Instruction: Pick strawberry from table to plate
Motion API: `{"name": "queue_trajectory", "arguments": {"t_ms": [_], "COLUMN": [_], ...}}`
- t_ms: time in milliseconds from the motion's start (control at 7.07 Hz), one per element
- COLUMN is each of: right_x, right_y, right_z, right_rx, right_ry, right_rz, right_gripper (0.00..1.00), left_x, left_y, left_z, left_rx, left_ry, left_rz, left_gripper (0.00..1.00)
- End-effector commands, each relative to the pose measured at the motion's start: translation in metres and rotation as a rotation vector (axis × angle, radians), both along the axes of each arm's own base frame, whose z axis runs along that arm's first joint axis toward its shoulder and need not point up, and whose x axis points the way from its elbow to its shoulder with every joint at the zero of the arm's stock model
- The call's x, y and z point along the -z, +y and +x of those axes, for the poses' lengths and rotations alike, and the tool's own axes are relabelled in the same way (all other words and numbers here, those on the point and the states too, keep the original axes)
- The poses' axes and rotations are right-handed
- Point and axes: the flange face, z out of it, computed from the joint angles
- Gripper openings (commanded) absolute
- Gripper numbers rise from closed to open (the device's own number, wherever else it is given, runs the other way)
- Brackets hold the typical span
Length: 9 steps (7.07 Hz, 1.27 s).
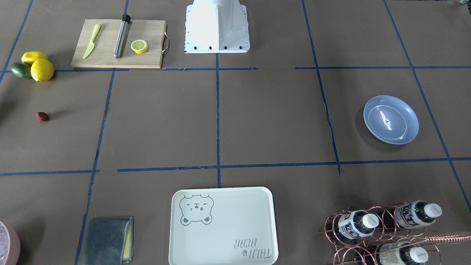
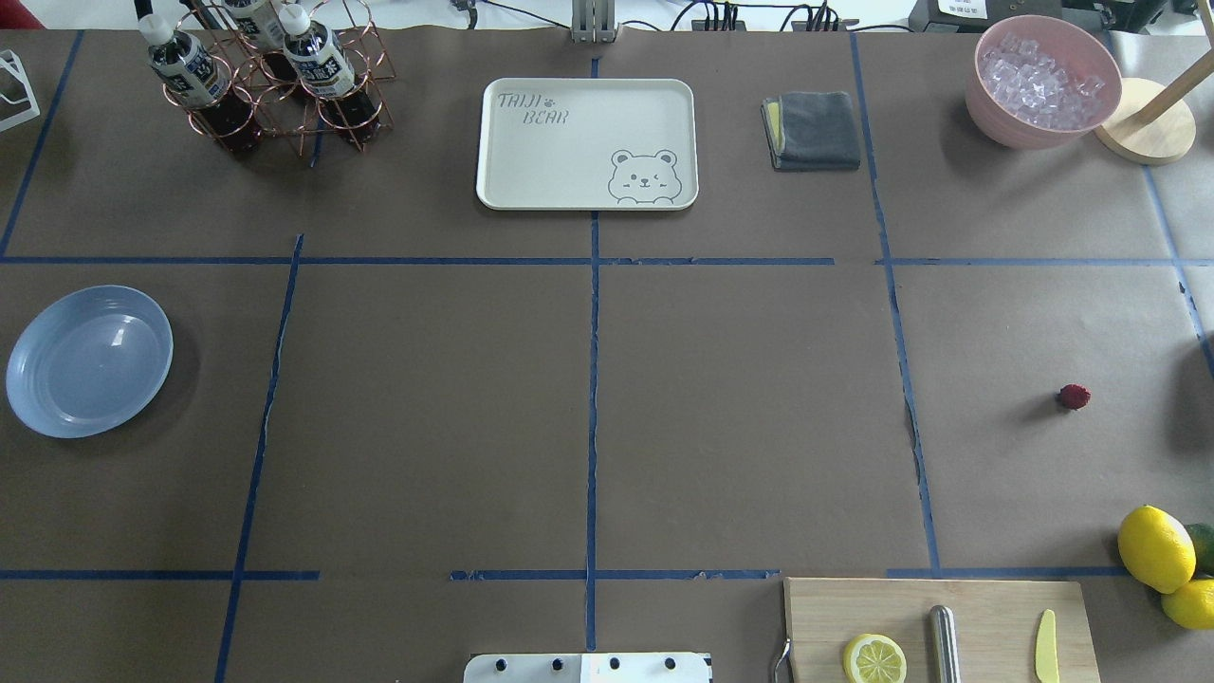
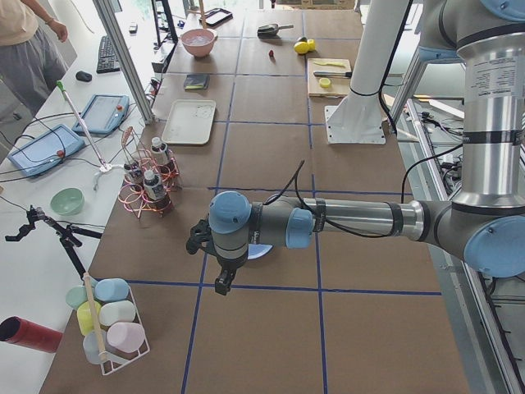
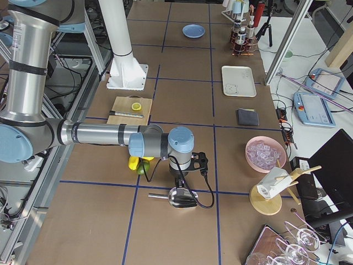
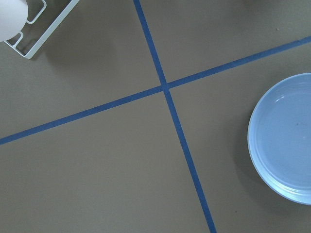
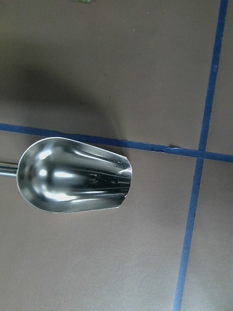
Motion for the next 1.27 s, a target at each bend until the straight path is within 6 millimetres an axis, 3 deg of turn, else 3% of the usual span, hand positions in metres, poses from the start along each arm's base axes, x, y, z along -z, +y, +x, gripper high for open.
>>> {"name": "queue_trajectory", "arguments": {"t_ms": [0,283,566,848,990,1131], "right_x": [0.001,0.016,0.031,0.052,0.057,0.06], "right_y": [0.0,-0.003,-0.011,-0.021,-0.021,-0.02], "right_z": [0.0,-0.003,-0.007,-0.006,-0.006,-0.007], "right_rx": [-0.002,0.0,0.004,-0.003,-0.095,-0.169], "right_ry": [0.0,-0.019,-0.072,-0.062,-0.095,-0.126], "right_rz": [0.0,0.027,0.13,0.331,0.254,0.182], "right_gripper": [1.0,1.0,1.0,1.0,1.0,1.0], "left_x": [0.002,0.009,0.029,0.066,0.084,0.088], "left_y": [-0.003,-0.003,-0.008,-0.021,-0.025,-0.028], "left_z": [0.015,0.016,0.021,0.034,0.035,0.037], "left_rx": [-0.033,-0.034,-0.045,-0.065,-0.065,-0.064], "left_ry": [0.0,0.003,0.004,0.01,0.013,0.02], "left_rz": [0.005,0.019,0.073,0.303,0.481,0.628], "left_gripper": [1.0,1.0,1.0,1.0,1.0,1.0]}}
